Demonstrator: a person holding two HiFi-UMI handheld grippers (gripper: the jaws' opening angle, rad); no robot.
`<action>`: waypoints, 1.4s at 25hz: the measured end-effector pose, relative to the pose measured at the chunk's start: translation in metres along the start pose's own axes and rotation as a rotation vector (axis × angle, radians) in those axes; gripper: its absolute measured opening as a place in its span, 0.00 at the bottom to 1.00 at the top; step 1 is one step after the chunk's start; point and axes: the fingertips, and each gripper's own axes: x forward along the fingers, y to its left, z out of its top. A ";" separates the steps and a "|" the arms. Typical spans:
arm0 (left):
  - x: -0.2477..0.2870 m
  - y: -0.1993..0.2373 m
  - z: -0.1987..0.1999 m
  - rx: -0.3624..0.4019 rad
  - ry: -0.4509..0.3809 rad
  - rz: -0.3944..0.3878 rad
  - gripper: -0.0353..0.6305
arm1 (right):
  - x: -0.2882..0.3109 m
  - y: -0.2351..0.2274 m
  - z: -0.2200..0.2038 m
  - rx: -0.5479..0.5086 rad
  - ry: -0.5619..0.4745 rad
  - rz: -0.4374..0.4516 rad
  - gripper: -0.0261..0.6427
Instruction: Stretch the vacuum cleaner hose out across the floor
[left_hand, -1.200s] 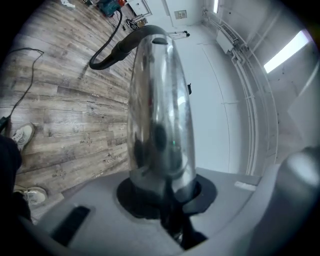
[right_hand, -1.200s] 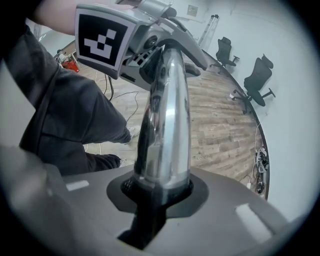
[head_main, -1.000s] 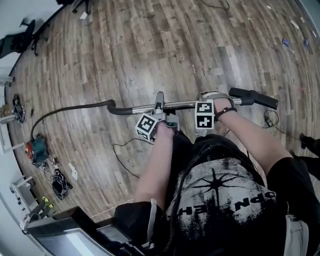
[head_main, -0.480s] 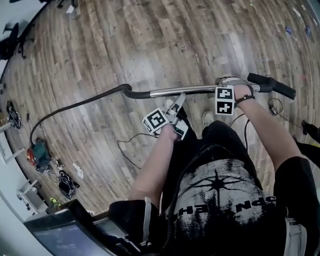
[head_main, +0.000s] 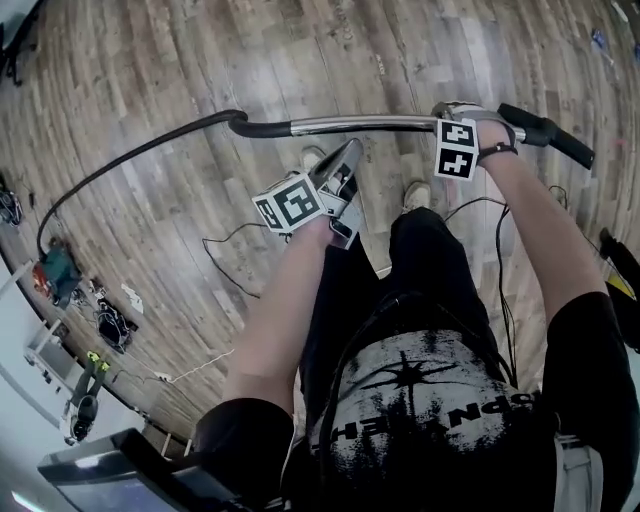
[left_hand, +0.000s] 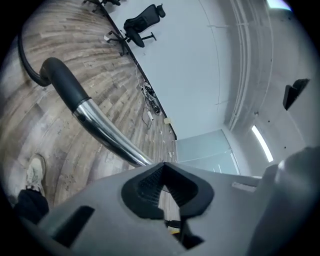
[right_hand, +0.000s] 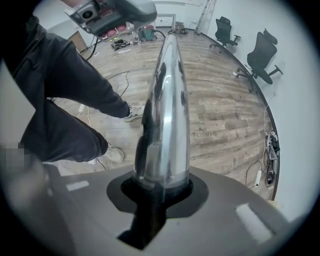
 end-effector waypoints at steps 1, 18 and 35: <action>0.009 0.000 -0.008 0.007 0.014 -0.010 0.05 | 0.015 -0.001 -0.010 -0.007 0.000 0.001 0.16; 0.134 0.242 0.003 0.518 0.052 0.126 0.05 | 0.329 -0.049 -0.118 0.045 0.017 -0.104 0.14; 0.142 0.345 -0.074 0.537 0.012 0.240 0.05 | 0.496 -0.011 -0.162 0.037 -0.085 -0.125 0.13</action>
